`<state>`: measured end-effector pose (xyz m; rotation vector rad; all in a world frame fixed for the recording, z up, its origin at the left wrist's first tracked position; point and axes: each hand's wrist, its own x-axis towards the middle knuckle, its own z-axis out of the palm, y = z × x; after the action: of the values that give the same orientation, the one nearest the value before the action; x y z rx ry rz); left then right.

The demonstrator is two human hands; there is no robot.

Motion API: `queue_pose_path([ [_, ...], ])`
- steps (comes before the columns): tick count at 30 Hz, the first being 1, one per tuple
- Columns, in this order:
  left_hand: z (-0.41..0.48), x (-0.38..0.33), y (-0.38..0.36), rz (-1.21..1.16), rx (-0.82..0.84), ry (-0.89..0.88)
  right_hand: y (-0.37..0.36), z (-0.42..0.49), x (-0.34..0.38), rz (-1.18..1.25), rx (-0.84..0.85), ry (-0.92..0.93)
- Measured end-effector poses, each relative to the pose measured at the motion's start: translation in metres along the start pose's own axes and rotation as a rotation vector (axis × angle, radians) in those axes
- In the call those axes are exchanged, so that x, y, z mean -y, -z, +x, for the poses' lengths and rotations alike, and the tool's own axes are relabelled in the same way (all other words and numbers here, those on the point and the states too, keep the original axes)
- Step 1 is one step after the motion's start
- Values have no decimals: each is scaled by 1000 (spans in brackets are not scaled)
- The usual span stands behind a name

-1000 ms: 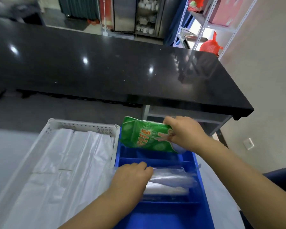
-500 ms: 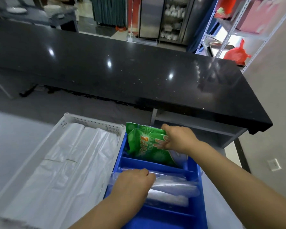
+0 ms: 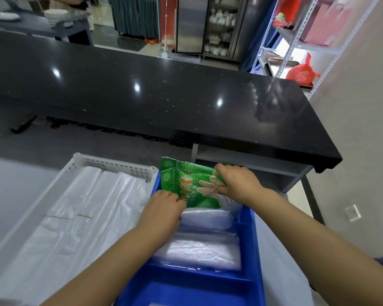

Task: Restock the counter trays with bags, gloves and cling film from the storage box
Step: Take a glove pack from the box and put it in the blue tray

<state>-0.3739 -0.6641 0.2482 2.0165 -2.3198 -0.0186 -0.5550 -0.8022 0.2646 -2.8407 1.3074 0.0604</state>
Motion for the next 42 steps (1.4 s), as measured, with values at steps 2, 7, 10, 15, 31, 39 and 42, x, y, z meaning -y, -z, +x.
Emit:
queue_pose_path([
  [2,7,4,-5,12,30,-6,2,-1,-4,4,21,-12],
  [7,16,12,-10,-12,131,9,7,0,-6,3,51,-48],
  [10,16,15,-6,-41,142,12,15,-4,-1,-58,-18,-44],
  [15,14,4,19,-55,-45,-4,24,-33,29,75,-235,126],
  [31,22,30,-7,-107,130,30,-26,-63,32,-59,-222,95],
  [39,19,21,-5,-299,-159,-62,-33,-50,25,239,53,-27],
  [42,19,13,-14,-256,-102,-127,-28,-54,21,236,-3,-57],
])
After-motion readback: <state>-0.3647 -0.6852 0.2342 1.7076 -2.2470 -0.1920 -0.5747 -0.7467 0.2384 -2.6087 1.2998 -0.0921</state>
